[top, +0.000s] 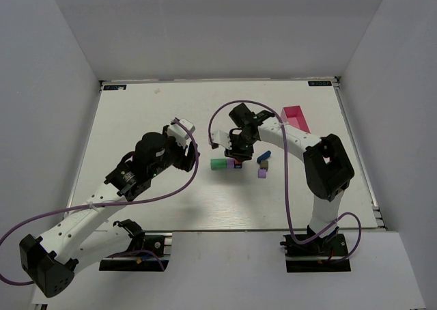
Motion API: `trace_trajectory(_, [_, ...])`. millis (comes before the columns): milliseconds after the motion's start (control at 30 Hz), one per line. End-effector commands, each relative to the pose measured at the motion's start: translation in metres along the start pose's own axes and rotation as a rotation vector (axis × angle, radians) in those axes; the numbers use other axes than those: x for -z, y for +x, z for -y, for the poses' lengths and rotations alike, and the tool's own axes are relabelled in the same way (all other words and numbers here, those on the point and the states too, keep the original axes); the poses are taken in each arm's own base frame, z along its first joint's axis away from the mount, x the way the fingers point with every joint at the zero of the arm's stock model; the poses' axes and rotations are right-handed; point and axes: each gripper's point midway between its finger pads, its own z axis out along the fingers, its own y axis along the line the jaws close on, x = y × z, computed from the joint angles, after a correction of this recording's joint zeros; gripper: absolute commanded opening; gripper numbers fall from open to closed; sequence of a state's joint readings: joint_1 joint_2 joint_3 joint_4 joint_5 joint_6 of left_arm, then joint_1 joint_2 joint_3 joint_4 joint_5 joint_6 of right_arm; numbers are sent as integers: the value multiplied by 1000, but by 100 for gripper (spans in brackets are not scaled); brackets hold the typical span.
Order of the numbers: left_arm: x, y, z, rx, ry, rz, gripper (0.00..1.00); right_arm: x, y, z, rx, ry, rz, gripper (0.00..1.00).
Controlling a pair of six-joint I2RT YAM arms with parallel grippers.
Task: Build the wood block tower
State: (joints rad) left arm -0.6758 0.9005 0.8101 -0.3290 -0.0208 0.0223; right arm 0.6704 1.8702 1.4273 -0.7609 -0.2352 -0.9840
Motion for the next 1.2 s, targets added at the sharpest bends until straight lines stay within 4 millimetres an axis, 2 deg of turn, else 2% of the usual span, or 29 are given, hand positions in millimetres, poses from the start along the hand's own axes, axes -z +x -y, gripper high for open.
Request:
trace_trajectory(0, [3,-5,-1,-6,4,25,75,2,-10,4,23,-1,15,11])
trace_trajectory(667, [3,-5,-1,-6,4,25,75,-3,-7,1,7,-12,11,18])
trace_trajectory(1067, [3,-5,-1,-6,4,25,75,-4,-7,1,1,-13,12,28])
trace_trajectory(1167, [3,-5,-1,-6,4,25,75,-5,-7,0,-1,-15,11,32])
